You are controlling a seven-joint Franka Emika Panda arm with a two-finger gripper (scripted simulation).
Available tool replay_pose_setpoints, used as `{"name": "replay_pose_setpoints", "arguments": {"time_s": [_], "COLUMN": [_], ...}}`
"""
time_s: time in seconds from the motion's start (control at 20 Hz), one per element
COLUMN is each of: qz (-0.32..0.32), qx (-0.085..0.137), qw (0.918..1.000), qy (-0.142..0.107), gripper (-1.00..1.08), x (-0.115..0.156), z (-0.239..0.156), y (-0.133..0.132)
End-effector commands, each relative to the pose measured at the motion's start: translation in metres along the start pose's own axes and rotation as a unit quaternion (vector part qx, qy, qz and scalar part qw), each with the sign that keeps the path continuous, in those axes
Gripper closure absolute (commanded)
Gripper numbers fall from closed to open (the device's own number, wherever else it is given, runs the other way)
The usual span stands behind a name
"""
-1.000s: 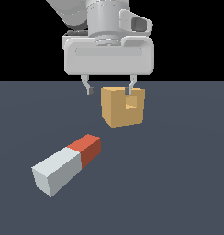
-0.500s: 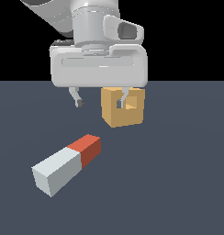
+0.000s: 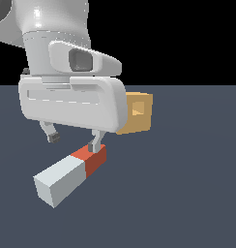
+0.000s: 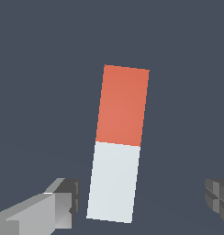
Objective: Insert the peg into the horizontal hole in a box.
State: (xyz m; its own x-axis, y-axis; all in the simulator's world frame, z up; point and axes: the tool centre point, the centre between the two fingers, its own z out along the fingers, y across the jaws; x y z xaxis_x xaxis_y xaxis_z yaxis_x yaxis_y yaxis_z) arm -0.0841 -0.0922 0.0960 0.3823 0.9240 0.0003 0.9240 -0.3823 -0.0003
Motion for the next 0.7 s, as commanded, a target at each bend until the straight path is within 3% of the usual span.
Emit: {"name": "replay_pose_setpoints", "arguments": {"time_s": [0.0, 0.65], "qz": [0.024, 0.056], "qx": [0.000, 0.000], "qw": [0.9997, 0.9984], "qy": [0.000, -0.001], "gripper": [-0.92, -0.92], "x": [-0.013, -0.029], "z": [0.009, 0.025], "y": [-0.008, -0.019]}}
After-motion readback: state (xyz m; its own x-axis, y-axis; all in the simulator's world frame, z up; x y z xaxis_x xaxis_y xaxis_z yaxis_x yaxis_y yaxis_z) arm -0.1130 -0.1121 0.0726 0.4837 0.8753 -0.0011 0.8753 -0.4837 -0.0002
